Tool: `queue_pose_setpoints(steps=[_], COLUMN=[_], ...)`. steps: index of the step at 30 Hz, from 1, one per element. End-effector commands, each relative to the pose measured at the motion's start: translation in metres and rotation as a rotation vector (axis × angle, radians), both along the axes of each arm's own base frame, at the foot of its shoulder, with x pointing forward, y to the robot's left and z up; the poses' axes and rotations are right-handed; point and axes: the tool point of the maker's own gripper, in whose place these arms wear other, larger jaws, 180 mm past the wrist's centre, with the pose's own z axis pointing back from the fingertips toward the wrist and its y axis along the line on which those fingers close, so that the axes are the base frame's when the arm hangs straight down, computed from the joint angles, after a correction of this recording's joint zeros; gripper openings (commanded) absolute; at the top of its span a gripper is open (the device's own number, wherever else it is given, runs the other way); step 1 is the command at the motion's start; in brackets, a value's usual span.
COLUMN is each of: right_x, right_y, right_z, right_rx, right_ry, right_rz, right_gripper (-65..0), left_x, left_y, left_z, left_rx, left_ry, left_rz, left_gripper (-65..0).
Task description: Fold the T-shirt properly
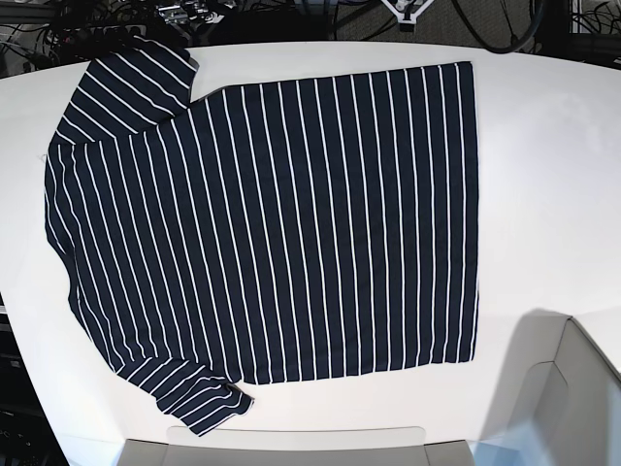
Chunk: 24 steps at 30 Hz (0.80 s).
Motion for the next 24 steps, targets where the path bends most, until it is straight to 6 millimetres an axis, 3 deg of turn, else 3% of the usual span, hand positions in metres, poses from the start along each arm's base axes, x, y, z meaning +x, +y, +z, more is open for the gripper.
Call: queue_pose_setpoints(steps=[1,15,24], right_x=[-0.006,-0.008,-0.015], right_y=[-0.008,-0.01,-0.035], right_z=[0.001,0.001,0.004], right_rx=[-0.01,-0.013,-0.051], right_ry=[0.009,0.014,0.021], right_rz=[-0.005,-0.005,-0.005], right_gripper=[-64.9,-64.9,-64.9], left_x=[-0.009,-0.022,-0.028], left_y=[0.003,0.004,0.029], left_z=[0.001,0.004,0.006], left_rx=[0.009,0.013,0.052], left_ry=[0.001,-0.01,-0.005], left_rz=[0.0,-0.004,-0.004], left_gripper=[-64.7,-64.7,-64.7])
